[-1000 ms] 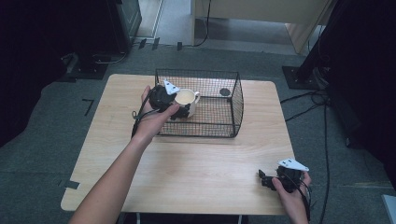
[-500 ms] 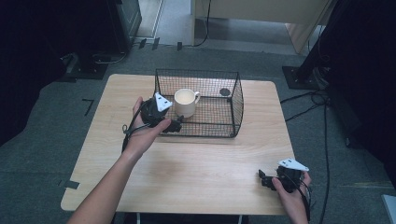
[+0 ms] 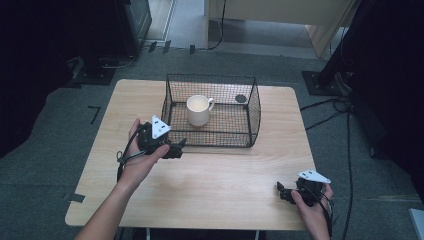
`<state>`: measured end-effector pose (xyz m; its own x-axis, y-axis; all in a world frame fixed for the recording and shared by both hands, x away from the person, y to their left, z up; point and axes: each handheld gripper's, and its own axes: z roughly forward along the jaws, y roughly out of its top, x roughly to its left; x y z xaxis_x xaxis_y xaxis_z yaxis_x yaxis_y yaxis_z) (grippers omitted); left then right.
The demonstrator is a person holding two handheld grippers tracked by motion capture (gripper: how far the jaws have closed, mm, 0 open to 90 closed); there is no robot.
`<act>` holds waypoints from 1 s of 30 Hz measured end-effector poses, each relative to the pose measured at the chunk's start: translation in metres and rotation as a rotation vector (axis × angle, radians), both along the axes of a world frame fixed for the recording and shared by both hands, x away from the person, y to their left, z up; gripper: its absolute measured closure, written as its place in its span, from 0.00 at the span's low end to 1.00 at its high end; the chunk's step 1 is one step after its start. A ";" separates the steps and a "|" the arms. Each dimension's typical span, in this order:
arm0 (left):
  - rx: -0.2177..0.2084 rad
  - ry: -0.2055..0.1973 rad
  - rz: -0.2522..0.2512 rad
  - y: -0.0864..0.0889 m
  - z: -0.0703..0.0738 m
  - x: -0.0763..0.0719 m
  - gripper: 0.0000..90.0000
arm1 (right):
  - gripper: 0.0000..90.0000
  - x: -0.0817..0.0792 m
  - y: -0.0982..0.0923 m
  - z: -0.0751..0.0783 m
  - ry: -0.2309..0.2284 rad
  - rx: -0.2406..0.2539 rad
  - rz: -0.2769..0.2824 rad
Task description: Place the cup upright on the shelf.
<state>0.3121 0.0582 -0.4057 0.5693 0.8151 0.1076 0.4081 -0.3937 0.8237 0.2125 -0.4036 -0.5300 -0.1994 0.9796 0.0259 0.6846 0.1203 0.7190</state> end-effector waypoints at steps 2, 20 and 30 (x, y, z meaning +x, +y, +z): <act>0.001 0.004 0.002 0.007 -0.006 -0.008 0.02 | 0.00 0.000 0.000 0.000 0.000 0.000 0.000; 0.020 0.075 0.077 0.056 -0.049 -0.032 0.02 | 0.00 0.000 0.000 0.000 0.000 -0.002 0.001; 0.012 0.118 0.130 0.086 -0.071 -0.042 0.02 | 0.00 0.000 0.000 0.000 0.000 -0.001 0.001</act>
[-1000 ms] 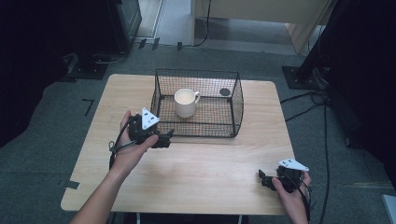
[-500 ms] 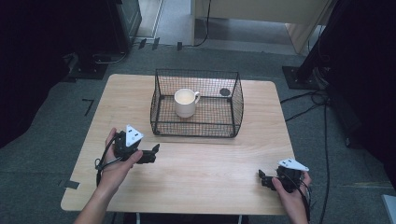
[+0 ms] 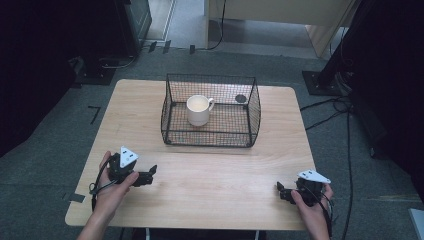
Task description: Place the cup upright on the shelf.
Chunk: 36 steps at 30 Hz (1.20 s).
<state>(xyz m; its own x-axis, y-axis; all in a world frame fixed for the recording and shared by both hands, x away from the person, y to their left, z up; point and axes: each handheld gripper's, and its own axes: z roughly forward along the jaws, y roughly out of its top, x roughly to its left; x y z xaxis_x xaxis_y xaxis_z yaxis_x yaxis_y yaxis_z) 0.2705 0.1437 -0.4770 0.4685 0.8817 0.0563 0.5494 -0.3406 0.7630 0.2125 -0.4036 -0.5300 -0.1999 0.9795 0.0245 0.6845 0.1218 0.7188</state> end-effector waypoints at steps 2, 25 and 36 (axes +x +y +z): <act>-0.002 0.004 0.006 0.004 -0.002 -0.001 0.02 | 0.00 0.000 0.000 0.000 0.000 0.000 0.000; 0.051 0.083 0.095 0.054 -0.042 -0.020 0.02 | 0.00 0.000 0.000 0.000 0.000 0.000 0.000; 0.006 0.109 0.110 0.073 -0.045 -0.023 0.01 | 0.00 0.000 0.000 0.000 0.000 0.000 0.000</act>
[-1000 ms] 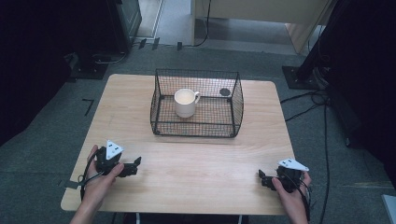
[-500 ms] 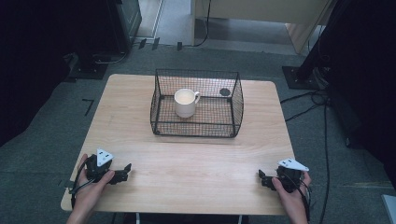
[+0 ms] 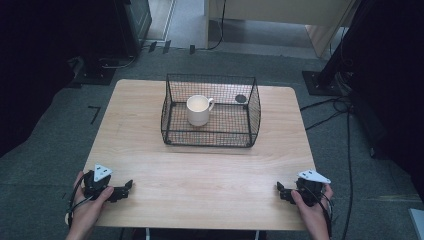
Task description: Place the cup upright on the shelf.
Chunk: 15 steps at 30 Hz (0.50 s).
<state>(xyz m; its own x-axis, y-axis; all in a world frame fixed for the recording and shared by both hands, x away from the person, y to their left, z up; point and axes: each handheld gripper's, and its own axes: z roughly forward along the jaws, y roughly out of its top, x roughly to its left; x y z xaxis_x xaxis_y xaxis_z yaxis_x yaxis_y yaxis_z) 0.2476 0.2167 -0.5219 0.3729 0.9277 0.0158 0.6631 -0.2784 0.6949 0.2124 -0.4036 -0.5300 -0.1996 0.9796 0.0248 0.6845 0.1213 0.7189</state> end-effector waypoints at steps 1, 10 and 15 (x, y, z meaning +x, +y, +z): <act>0.003 0.000 -0.008 0.001 0.000 -0.001 0.01 | 0.00 0.000 0.000 0.000 0.000 0.000 0.000; 0.001 0.002 -0.013 0.001 0.000 -0.001 0.01 | 0.00 0.000 0.000 0.000 -0.001 -0.001 0.001; 0.002 0.001 -0.012 0.001 0.000 -0.001 0.01 | 0.00 0.000 0.000 0.000 -0.001 -0.001 0.001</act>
